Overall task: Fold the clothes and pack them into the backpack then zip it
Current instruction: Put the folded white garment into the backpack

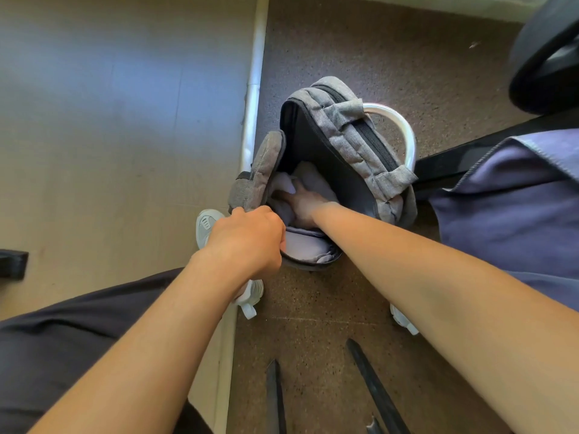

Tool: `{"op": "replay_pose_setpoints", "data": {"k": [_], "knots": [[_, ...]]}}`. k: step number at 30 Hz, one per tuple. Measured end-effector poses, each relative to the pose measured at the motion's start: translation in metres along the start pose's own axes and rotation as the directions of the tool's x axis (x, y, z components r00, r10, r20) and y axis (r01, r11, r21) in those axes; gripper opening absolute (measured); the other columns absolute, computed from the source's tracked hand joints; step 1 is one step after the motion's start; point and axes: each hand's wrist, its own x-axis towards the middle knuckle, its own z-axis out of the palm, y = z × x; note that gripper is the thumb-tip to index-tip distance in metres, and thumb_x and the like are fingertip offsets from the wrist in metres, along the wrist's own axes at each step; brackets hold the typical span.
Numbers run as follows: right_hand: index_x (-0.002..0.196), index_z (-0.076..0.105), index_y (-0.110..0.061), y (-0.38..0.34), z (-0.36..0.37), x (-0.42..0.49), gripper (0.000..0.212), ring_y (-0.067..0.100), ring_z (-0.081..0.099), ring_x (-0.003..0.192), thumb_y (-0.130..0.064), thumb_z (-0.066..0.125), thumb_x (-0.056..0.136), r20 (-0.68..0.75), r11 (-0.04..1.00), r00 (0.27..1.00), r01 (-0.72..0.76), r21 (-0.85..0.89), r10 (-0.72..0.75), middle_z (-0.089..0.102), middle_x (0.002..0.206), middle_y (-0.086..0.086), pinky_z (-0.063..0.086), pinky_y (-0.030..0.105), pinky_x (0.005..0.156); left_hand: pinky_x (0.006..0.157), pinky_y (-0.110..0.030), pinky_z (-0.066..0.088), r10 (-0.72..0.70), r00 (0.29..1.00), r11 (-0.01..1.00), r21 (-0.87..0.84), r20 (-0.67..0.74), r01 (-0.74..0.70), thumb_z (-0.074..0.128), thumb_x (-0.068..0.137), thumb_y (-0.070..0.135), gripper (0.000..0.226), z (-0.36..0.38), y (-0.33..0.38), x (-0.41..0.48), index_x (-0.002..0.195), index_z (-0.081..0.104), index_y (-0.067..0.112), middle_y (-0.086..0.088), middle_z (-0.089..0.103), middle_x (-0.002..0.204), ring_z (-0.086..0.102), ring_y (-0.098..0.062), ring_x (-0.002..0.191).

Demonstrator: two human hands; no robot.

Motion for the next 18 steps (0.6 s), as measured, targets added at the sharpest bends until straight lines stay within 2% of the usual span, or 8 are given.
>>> {"op": "replay_pose_setpoints", "data": {"k": [3,5,7,9,10,12,14,18], "knots": [[0.152,0.023,-0.042,-0.005,-0.012,-0.006,0.072,0.041,0.044,0.133,-0.051,0.06,0.091,-0.005,0.995,0.999,0.033,-0.099,-0.033,0.016,0.162,0.01,0.043,0.041,0.096,0.084,-0.038,0.038,0.017,0.999,0.999,-0.047,-0.028,-0.018,0.053,0.096,0.018,0.03,0.0,0.0,-0.001,0.119,0.062,0.035,0.008,0.04,0.152,0.041,-0.029,0.131],[0.152,0.027,-0.039,0.0,-0.019,-0.019,0.071,0.043,0.042,0.134,-0.048,0.061,0.09,-0.115,0.971,0.989,0.067,-0.228,-0.095,0.022,0.159,0.013,0.043,0.045,0.103,0.084,-0.038,0.039,0.034,0.998,0.996,-0.08,-0.057,-0.039,0.053,0.096,0.019,0.025,0.001,0.001,-0.001,0.112,0.063,0.036,0.009,0.041,0.151,0.041,-0.029,0.13],[0.152,0.029,-0.042,0.008,-0.022,-0.025,0.072,0.045,0.024,0.144,-0.05,0.061,0.089,-0.236,0.935,0.955,0.09,-0.343,-0.178,0.014,0.165,0.012,0.03,0.057,0.114,0.085,-0.038,0.04,0.045,0.996,0.994,-0.094,-0.073,-0.052,0.054,0.096,0.021,0.021,0.002,0.002,-0.001,0.107,0.062,0.037,0.01,0.041,0.15,0.041,-0.028,0.129],[0.154,0.022,-0.047,0.018,-0.02,-0.021,0.075,0.048,0.004,0.15,-0.056,0.058,0.09,-0.24,0.935,0.955,0.087,-0.344,-0.177,-0.002,0.169,0.003,0.014,0.069,0.115,0.086,-0.038,0.04,0.045,0.996,0.993,-0.104,-0.077,-0.053,0.055,0.096,0.022,0.018,0.002,0.004,0.0,0.102,0.059,0.038,0.011,0.041,0.151,0.041,-0.028,0.129],[0.155,0.016,-0.051,0.021,-0.017,-0.016,0.077,0.05,-0.001,0.15,-0.061,0.056,0.09,-0.216,0.94,0.963,0.083,-0.331,-0.161,-0.006,0.17,0.0,0.01,0.073,0.114,0.086,-0.038,0.04,0.043,0.996,0.993,-0.11,-0.079,-0.051,0.055,0.096,0.022,0.017,0.003,0.005,0.0,0.099,0.057,0.038,0.011,0.04,0.151,0.041,-0.027,0.129],[0.153,0.006,-0.057,0.024,-0.012,-0.008,0.079,0.055,-0.002,0.148,-0.067,0.052,0.089,-0.157,0.945,0.98,0.069,-0.319,-0.125,-0.008,0.169,-0.003,0.013,0.075,0.112,0.084,-0.037,0.04,0.037,0.996,0.993,-0.113,-0.082,-0.046,0.055,0.095,0.022,0.017,0.004,0.005,0.001,0.095,0.054,0.039,0.012,0.04,0.151,0.041,-0.027,0.128],[0.151,0.001,-0.06,0.022,-0.007,-0.004,0.081,0.056,0.002,0.146,-0.067,0.053,0.09,-0.106,0.953,0.989,0.065,-0.296,-0.101,-0.004,0.169,-0.001,0.02,0.073,0.113,0.083,-0.037,0.038,0.028,0.997,0.994,-0.103,-0.077,-0.036,0.055,0.095,0.022,0.017,0.005,0.005,0.002,0.095,0.054,0.038,0.011,0.041,0.149,0.041,-0.028,0.128],[0.152,0.003,-0.055,0.01,-0.009,0.009,0.088,0.052,0.011,0.146,-0.058,0.062,0.087,-0.073,0.971,0.997,-0.016,-0.239,-0.002,0.01,0.163,0.007,0.029,0.063,0.114,0.083,-0.037,0.038,0.021,0.997,0.997,-0.075,-0.072,-0.026,0.054,0.095,0.022,0.015,0.006,0.005,0.004,0.098,0.054,0.037,0.008,0.043,0.148,0.042,-0.03,0.128]]}}
